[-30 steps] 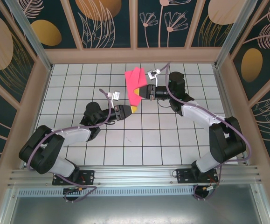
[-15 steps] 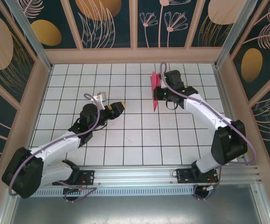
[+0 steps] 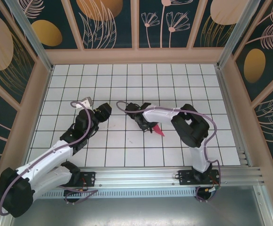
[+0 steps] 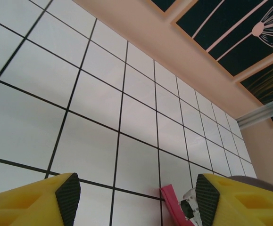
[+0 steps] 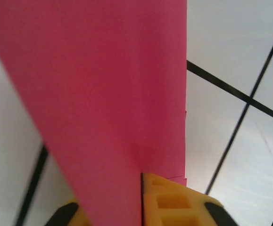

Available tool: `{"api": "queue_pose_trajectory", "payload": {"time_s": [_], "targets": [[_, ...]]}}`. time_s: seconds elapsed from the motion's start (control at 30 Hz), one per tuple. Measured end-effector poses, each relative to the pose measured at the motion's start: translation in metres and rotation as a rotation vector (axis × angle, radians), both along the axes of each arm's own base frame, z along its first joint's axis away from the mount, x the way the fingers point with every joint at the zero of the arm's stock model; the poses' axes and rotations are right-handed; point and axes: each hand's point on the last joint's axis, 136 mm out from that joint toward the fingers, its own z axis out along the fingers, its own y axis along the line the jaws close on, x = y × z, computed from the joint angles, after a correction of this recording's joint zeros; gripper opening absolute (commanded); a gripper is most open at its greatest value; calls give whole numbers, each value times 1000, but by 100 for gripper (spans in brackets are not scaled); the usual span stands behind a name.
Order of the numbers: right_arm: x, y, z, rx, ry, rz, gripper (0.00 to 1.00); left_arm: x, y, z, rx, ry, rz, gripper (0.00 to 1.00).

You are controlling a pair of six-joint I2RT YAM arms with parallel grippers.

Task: Fold a paper plane with a square sheet of paper (pick it up from the middle)
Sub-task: Turn over the paper at the center of the table.

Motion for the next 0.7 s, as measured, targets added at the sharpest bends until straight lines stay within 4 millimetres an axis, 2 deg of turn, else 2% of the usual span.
{"api": "queue_pose_trajectory", "payload": {"time_s": [0.1,0.2,0.37,0.4,0.43,0.7], "targets": [[-2,14,3,24,-9,8,29,-3,6,0,14,5,22,69],[-4,27,6,56,-10,12,32,-4,10,0,20,6,35,69],[-6,31,7,79,-7,6,36,-4,9,-4,26,17,30,69],[-6,33,7,93,-7,4,45,-3,7,-6,28,25,23,69],[-7,33,8,104,-8,4,47,-3,6,-9,32,34,16,69],[-17,39,17,168,-32,32,51,-3,-10,-35,47,112,-54,69]]}}
